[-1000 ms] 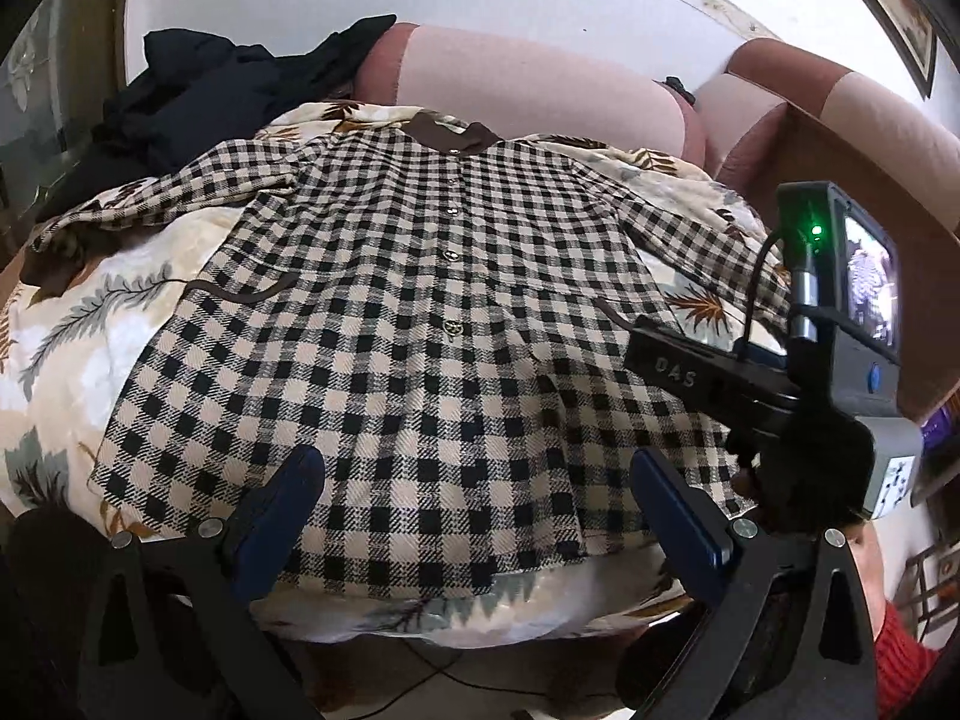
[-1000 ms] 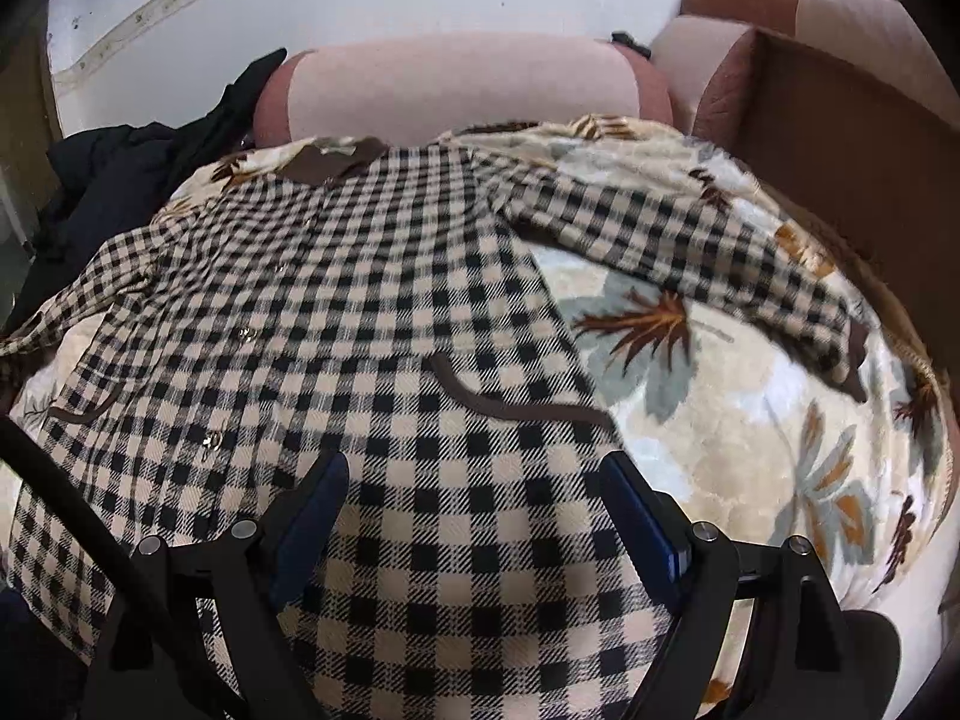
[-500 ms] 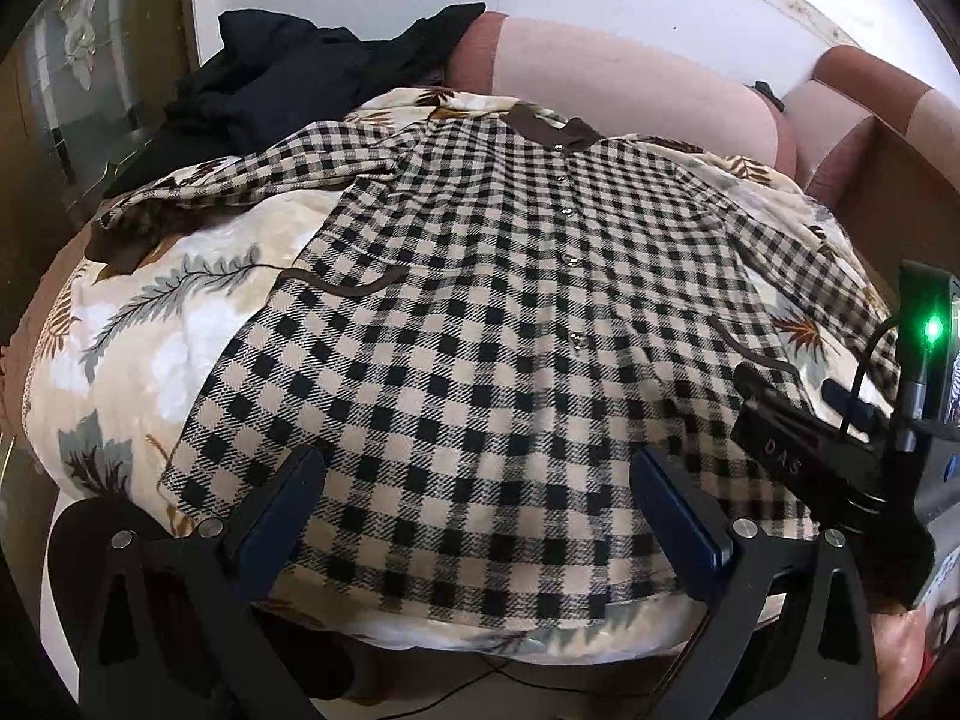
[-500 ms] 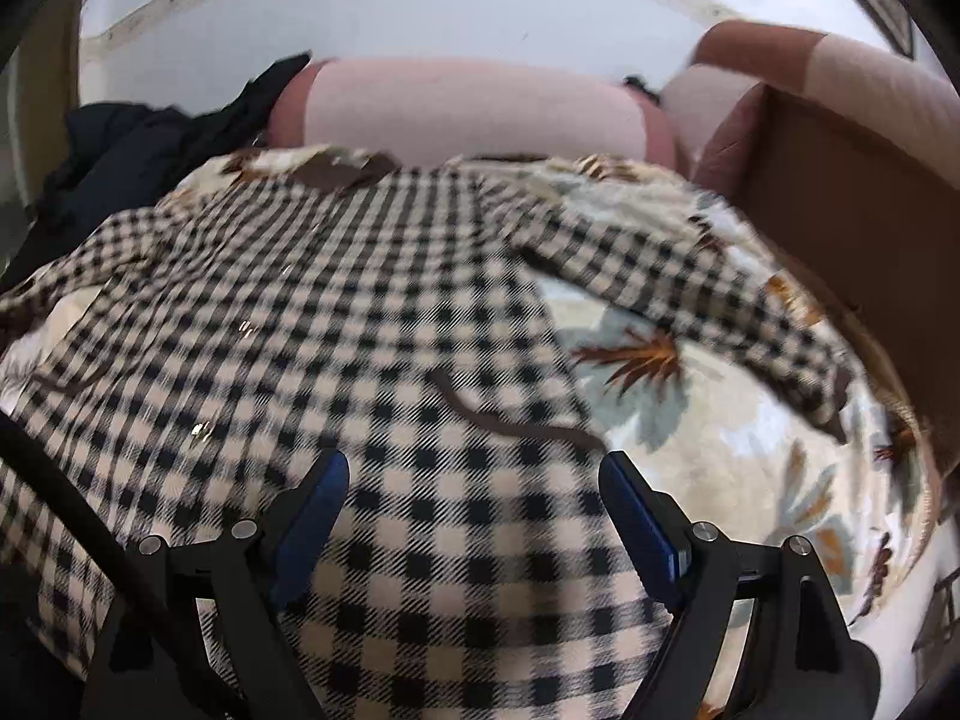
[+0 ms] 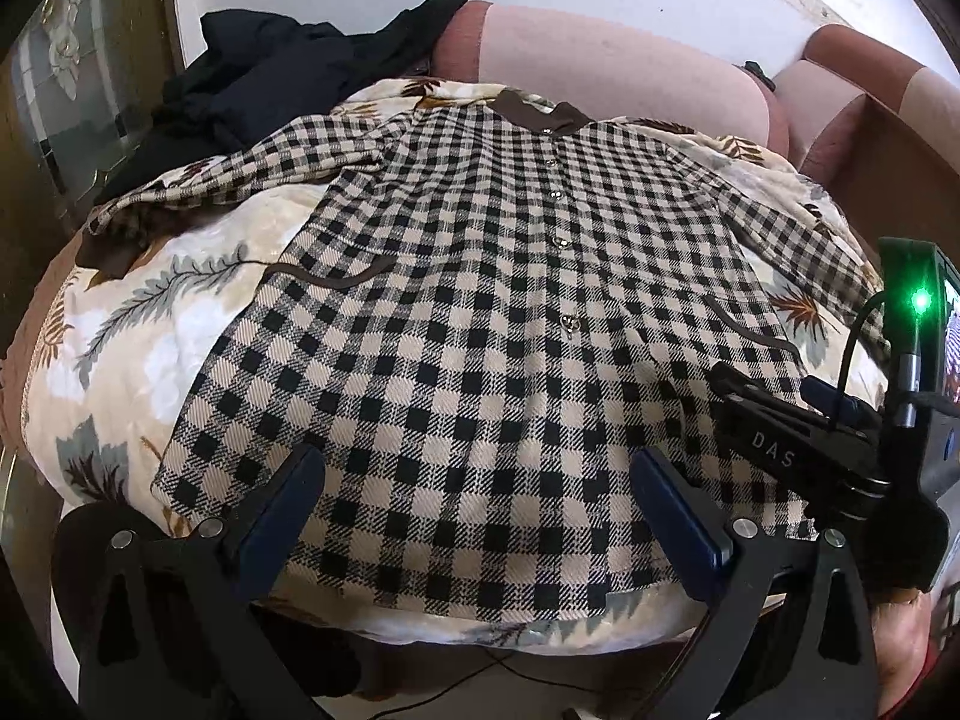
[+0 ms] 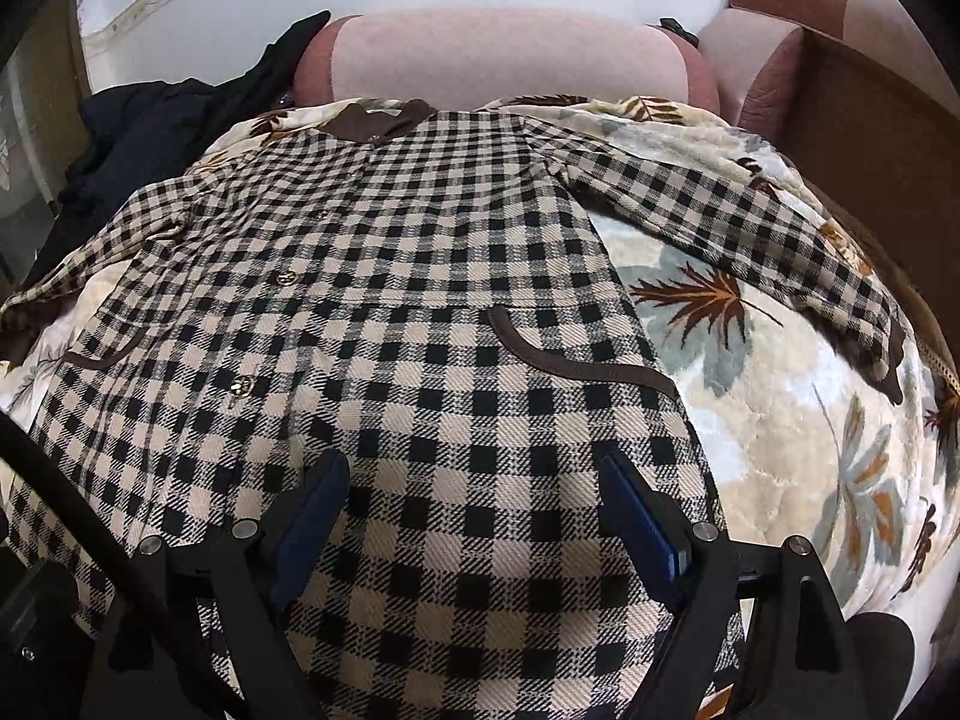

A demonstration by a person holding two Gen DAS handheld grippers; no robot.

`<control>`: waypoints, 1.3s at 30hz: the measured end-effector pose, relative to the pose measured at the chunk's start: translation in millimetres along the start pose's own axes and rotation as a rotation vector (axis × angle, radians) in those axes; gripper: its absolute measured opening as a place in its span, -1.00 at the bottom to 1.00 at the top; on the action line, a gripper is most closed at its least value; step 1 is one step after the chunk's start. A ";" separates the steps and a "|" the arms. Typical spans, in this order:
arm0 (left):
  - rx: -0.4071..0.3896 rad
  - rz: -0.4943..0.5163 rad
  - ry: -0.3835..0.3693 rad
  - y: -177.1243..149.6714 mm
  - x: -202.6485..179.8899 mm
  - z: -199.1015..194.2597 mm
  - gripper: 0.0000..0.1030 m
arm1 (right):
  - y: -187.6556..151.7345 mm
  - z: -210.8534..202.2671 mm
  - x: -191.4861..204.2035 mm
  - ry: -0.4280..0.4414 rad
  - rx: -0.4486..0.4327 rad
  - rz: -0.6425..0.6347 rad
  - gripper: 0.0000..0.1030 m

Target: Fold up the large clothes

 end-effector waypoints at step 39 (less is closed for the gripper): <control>0.115 -0.079 0.002 -18.7 17.9 25.7 0.98 | -16.4 11.1 11.4 -0.024 0.048 -0.053 0.72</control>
Point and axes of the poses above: each gripper's, at about its wrist camera, not at the fingertips, and z roughly the way its jaws point, x to its left, y to its top, the point moved 8 cm from there along z, roughly the way its jaws point, and after that the axes turned 10 degrees about -y, right-handed, at the moved point
